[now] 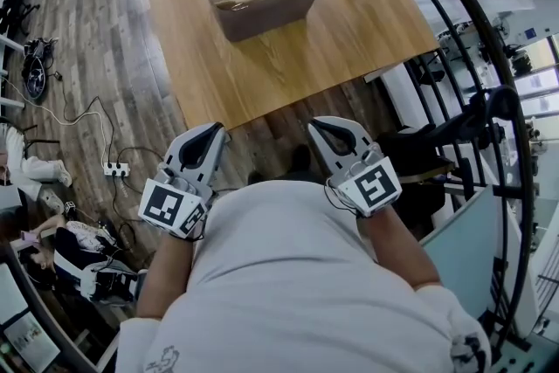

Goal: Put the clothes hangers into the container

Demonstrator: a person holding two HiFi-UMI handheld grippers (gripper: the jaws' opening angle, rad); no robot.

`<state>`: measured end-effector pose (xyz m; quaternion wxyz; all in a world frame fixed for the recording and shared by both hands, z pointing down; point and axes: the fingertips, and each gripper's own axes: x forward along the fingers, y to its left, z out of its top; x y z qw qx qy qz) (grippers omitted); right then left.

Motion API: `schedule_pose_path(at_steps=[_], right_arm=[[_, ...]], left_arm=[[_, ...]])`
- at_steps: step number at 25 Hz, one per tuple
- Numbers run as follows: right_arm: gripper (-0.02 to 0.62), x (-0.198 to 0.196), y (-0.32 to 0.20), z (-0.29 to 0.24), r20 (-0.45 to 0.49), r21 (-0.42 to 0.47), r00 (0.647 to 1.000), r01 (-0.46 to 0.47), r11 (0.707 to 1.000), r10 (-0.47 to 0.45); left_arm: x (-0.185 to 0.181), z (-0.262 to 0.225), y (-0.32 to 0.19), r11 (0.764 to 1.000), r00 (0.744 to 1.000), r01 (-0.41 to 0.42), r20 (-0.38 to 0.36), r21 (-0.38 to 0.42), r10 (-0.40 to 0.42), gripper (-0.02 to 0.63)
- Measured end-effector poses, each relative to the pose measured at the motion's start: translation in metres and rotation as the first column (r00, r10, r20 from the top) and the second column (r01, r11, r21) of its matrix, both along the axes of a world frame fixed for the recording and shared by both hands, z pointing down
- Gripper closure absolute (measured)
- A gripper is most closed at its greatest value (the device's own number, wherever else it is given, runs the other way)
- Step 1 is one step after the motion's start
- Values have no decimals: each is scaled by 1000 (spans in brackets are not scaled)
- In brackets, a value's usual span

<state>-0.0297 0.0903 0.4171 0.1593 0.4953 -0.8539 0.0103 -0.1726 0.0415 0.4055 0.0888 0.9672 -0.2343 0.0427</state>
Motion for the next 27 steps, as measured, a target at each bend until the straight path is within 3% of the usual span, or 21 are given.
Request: schedule_pose_path(at_steps=[27], right_arm=[[589,14,-11,-3,26,4,999,-47,999,46]], left_arm=[[12,0,-17,1000,999,-24,-23,-1,24,600]])
